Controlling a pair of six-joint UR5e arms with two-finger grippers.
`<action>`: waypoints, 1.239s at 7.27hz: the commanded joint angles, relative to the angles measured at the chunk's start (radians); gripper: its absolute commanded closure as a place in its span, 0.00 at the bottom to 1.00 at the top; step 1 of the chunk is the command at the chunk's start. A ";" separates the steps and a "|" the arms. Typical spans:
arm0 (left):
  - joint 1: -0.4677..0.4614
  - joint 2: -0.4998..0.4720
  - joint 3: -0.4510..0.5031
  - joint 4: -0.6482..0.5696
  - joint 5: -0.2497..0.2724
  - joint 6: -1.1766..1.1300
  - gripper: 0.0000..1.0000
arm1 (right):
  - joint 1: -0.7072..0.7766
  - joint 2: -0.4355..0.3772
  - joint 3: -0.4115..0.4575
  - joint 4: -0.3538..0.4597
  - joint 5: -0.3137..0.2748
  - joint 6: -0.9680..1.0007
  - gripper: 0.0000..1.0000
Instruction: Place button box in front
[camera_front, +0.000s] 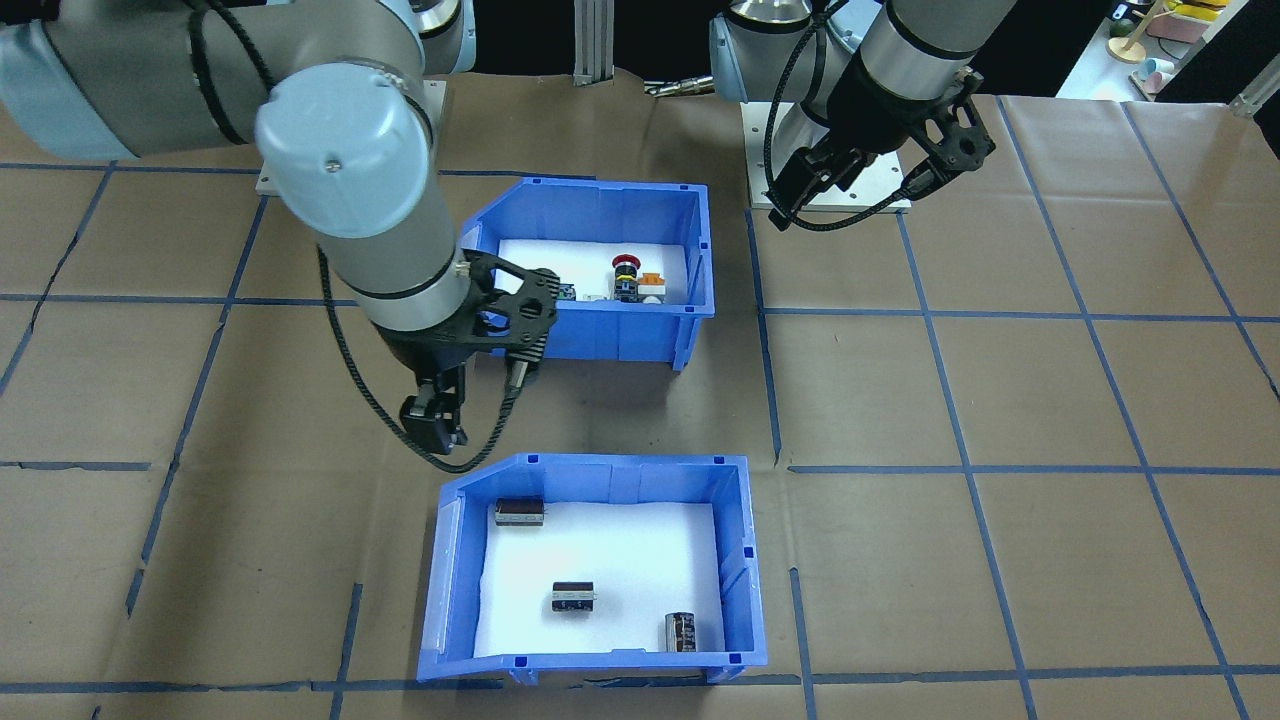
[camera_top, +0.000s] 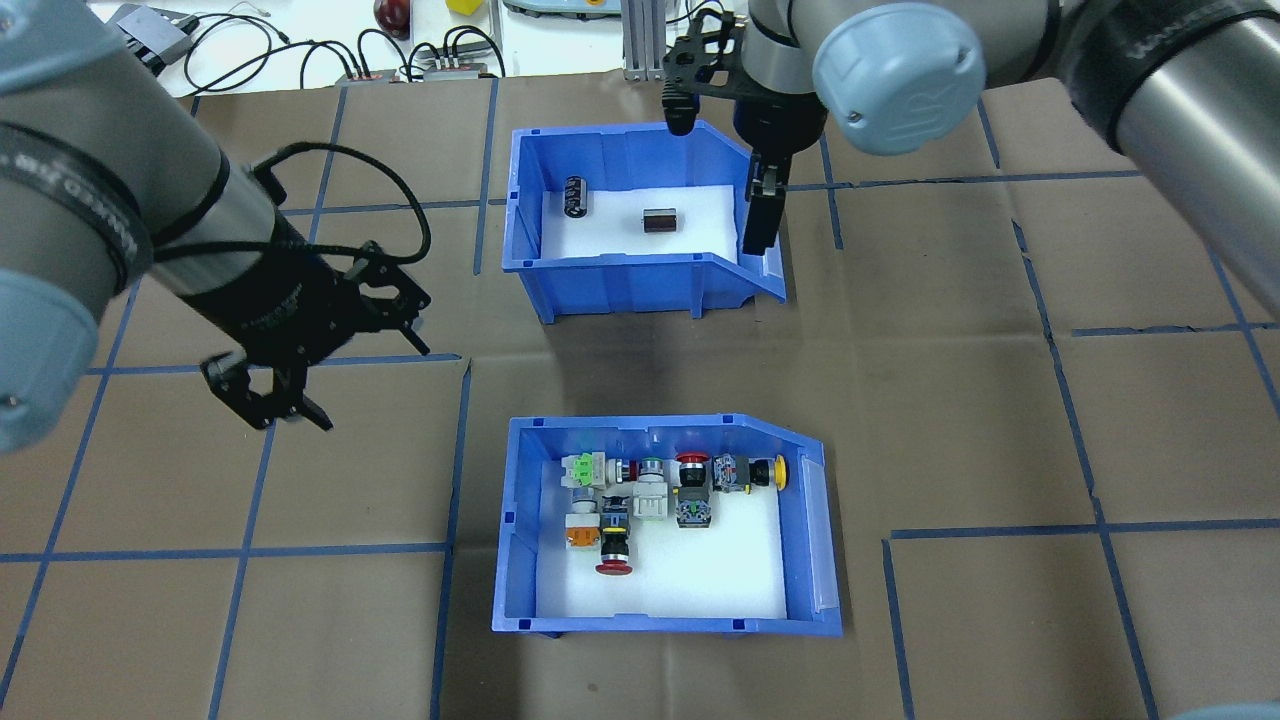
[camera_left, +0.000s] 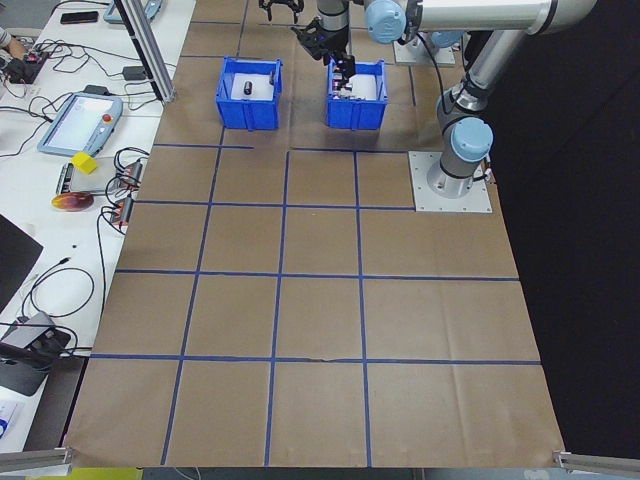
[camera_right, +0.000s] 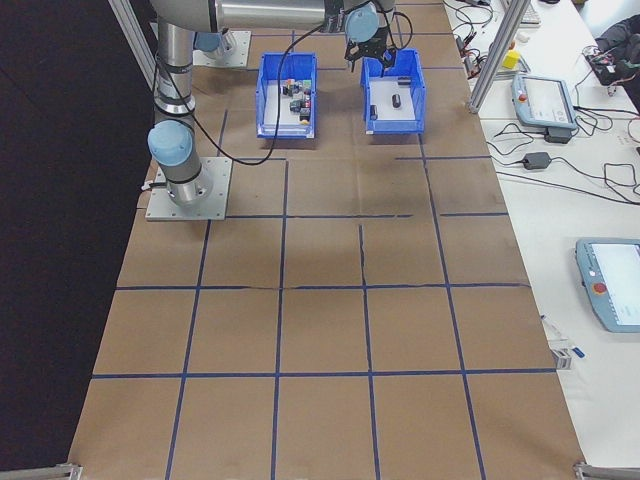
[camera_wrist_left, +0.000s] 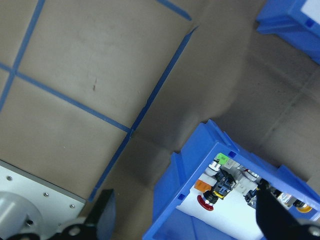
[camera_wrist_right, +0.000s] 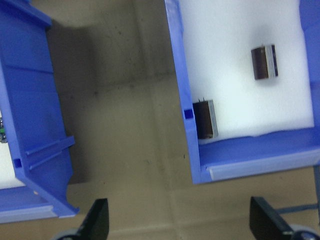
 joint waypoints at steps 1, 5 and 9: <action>-0.007 0.190 -0.254 0.040 -0.112 -0.326 0.01 | 0.120 0.066 -0.003 -0.131 -0.004 0.002 0.00; -0.199 0.274 -0.433 0.301 -0.155 -0.835 0.01 | 0.192 0.185 -0.006 -0.293 -0.052 0.007 0.00; -0.339 0.171 -0.460 0.392 -0.140 -1.015 0.02 | 0.195 0.276 -0.003 -0.378 -0.063 0.013 0.00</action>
